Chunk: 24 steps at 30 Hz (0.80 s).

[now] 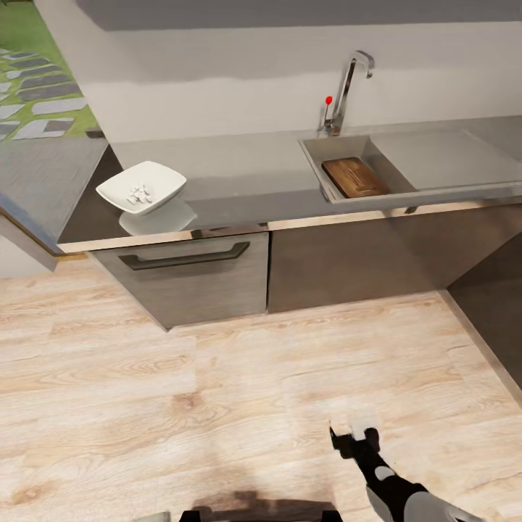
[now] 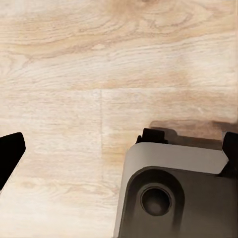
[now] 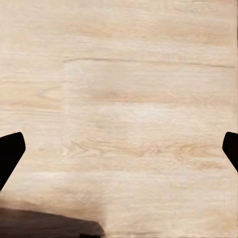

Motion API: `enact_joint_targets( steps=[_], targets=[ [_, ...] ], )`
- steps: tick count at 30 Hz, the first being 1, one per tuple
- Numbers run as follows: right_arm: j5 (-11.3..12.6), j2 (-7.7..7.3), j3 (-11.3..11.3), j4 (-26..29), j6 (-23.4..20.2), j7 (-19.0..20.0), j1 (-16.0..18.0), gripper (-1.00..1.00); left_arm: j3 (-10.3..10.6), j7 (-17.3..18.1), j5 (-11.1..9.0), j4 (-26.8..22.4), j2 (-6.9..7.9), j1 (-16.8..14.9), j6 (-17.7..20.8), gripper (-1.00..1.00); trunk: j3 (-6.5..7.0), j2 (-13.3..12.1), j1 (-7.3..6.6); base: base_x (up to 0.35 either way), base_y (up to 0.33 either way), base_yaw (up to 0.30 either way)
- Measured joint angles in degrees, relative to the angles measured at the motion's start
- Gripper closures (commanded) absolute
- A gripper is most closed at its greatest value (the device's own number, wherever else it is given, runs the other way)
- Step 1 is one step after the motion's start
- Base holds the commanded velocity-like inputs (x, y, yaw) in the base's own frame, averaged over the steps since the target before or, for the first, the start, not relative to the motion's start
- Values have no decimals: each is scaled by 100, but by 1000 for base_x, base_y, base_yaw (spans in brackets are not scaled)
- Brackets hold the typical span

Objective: In the kitchen, take the Vidalia onion out of the sink, dice it on the chopping board with the paring knife, put the diced onion into the bowl on the countertop, then place both the paring knife and the chopping board into the sink.

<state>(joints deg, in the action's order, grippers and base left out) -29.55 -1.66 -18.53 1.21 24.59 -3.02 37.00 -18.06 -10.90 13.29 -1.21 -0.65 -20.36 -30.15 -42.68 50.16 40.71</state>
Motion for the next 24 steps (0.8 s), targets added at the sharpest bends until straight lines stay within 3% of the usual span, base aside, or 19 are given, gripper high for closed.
enact_joint_targets(
  steps=[6, 14, 24],
  targets=[
    [720, 173, -12, -11, 532, -136, -953, -100, 11, 2, 6, -84, 24, 2, -108, -100, 0, 0, 0, 0, 0, 0],
    [1674, 213, -34, 5, 587, -180, -1131, -100, 42, 2, -2, 6, 32, 5, -254, -100, 33, 0, 0, 0, 0, 0],
    [1815, 183, -33, 6, 589, -203, -1136, -100, 43, 0, -8, 121, 48, 0, -259, -100, 125, 0, 0, 0, 0, 0]
  ],
)
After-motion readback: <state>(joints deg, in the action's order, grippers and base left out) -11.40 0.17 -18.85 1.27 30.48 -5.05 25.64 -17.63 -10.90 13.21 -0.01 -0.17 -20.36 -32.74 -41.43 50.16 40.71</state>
